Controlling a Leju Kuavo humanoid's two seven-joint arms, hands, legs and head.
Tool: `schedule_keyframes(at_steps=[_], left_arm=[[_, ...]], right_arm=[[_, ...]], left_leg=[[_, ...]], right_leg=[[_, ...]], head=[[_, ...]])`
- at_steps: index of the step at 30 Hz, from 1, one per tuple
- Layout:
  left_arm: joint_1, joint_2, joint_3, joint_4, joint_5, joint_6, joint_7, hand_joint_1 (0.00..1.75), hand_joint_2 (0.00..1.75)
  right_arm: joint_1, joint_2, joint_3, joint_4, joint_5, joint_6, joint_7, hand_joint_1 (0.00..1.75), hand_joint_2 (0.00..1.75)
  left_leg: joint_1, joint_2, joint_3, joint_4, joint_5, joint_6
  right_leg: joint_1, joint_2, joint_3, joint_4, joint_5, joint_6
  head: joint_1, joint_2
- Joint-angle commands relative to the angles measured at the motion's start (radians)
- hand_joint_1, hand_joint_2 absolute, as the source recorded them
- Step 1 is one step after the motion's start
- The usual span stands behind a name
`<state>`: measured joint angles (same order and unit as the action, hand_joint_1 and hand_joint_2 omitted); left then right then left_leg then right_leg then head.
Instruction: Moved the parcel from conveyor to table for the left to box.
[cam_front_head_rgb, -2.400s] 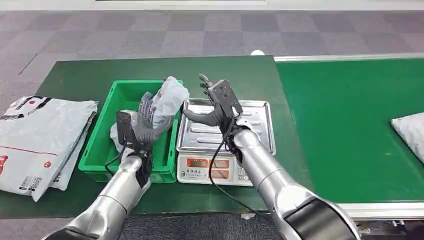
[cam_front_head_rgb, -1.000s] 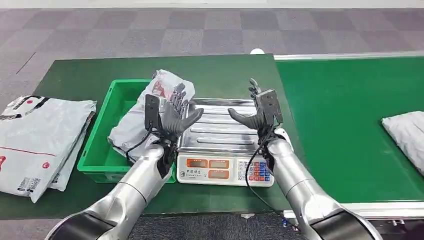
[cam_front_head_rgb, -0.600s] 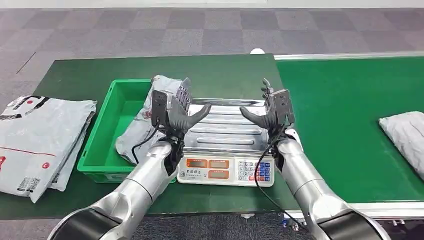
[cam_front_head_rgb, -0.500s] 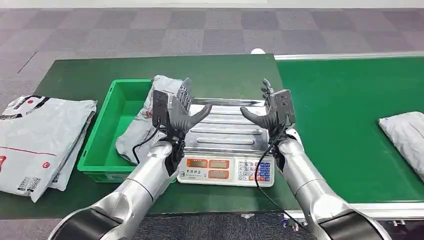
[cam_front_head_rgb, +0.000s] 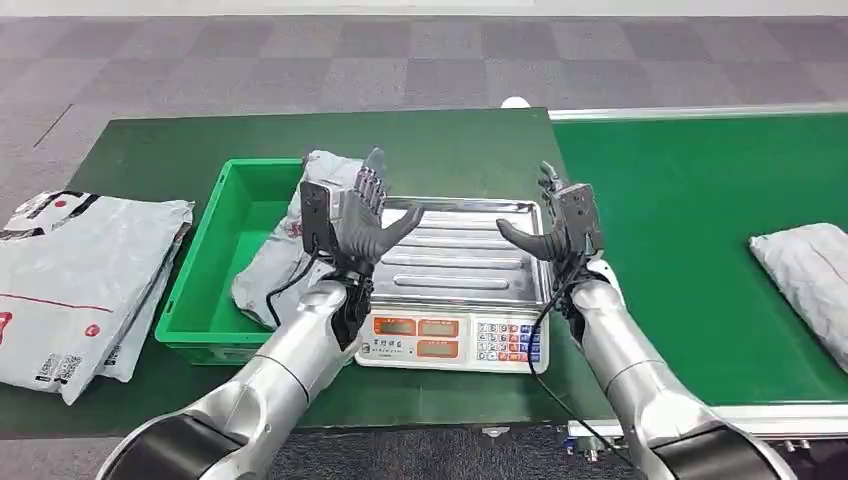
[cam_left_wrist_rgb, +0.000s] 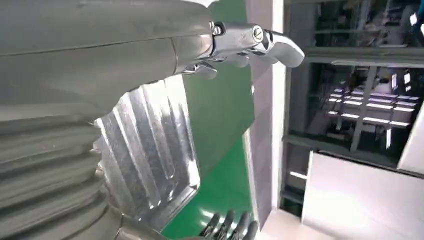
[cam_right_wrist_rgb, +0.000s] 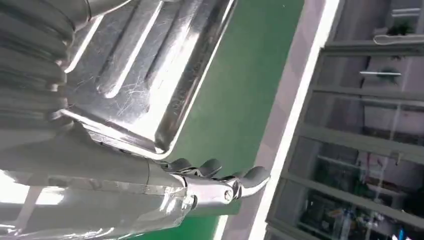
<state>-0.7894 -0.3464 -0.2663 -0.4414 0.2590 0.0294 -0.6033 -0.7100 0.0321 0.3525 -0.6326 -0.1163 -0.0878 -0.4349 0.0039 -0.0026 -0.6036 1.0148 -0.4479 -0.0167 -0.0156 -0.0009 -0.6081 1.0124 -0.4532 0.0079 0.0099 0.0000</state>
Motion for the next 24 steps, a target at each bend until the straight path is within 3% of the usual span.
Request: schedule_keyframes(at_steps=[1,11,19,24], left_arm=[[-0.073,0.008,-0.037,0.096,0.025,-0.063,0.082,0.00,1.75],[-0.077,-0.003,-0.076,0.090,0.021,-0.095,0.096,0.00,1.75],[-0.130,0.041,-0.069,0.121,0.049,-0.043,0.144,0.00,1.75],[-0.130,0.040,-0.067,0.121,0.051,-0.042,0.145,0.00,1.75]], right_arm=[[-0.067,-0.027,-0.040,0.148,-0.026,0.027,0.009,0.00,1.75],[-0.072,-0.013,-0.027,0.153,-0.009,0.018,0.015,0.00,1.75],[-0.201,0.061,0.028,0.245,0.042,-0.006,0.094,0.00,1.75],[-0.202,0.060,0.029,0.248,0.042,-0.007,0.097,0.00,1.75]], left_leg=[[0.001,-0.002,0.003,-0.002,0.001,0.000],[0.000,0.000,0.001,0.000,0.000,0.000],[0.000,0.006,-0.001,0.001,-0.001,0.000],[0.000,0.002,0.001,0.000,0.000,0.000]], right_leg=[[0.001,-0.002,0.004,-0.002,0.000,-0.001],[0.000,-0.001,0.001,0.000,0.000,0.000],[0.000,0.005,-0.002,0.002,0.001,-0.001],[0.001,0.002,0.000,0.000,0.001,-0.001]], head=[[0.000,0.000],[0.000,0.000],[0.000,0.000],[0.000,0.000]])
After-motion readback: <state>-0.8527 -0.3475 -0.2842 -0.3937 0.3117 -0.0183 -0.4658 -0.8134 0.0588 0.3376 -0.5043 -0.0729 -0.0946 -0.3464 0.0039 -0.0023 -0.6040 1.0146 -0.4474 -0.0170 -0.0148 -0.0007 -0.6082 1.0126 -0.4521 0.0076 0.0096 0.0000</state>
